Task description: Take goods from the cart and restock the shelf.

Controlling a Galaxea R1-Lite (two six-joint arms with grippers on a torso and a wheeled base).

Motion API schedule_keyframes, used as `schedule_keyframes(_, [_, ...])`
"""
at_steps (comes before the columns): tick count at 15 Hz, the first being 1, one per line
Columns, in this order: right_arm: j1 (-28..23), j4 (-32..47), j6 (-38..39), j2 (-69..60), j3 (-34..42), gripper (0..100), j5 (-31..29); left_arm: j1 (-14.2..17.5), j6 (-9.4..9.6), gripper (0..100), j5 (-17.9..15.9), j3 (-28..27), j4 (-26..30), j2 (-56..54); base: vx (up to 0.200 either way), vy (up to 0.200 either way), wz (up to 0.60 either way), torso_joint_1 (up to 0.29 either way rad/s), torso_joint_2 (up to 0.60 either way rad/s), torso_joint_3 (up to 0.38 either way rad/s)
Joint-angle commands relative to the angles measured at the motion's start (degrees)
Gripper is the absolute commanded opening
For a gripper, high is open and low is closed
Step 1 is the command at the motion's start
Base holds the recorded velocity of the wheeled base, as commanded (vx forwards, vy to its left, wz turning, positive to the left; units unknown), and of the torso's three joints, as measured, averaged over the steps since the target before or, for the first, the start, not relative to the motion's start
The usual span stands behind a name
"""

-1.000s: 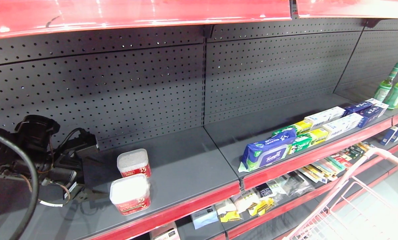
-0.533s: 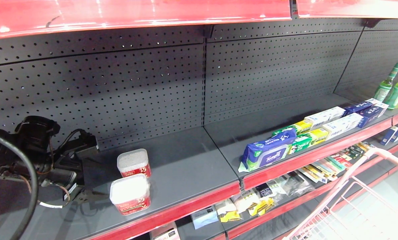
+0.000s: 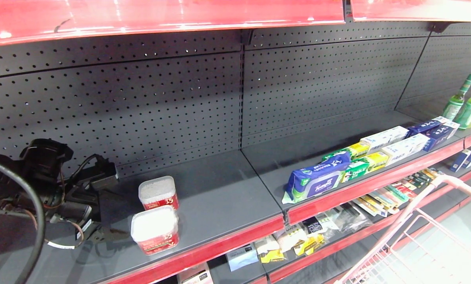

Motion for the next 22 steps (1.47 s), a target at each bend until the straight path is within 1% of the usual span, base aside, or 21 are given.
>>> schedule_keyframes(1, [0.0, 0.0, 0.0, 0.0, 0.0, 100, 0.0, 0.0, 0.0, 100, 0.0, 0.1, -0.1, -0.1, 0.0, 0.0, 0.0, 0.0, 0.0, 0.0])
schedule_keyframes(6, [0.0, 0.0, 0.0, 0.0, 0.0, 100, 0.0, 0.0, 0.0, 100, 0.0, -0.1, -0.3, 0.1, 0.0, 0.0, 0.0, 0.0, 0.0, 0.0])
schedule_keyframes(11, [0.0, 0.0, 0.1, 0.0, 0.0, 100, 0.0, -0.7, -0.08, 100, -0.1, 0.0, -0.3, 0.2, 0.0, 0.0, 0.0, 0.0, 0.0, 0.0])
schedule_keyframes(22, [0.0, 0.0, 0.0, 0.0, 0.0, 100, 0.0, -0.7, 0.0, 100, -0.3, -0.6, -0.5, 0.9, 0.0, 0.0, 0.0, 0.0, 0.0, 0.0])
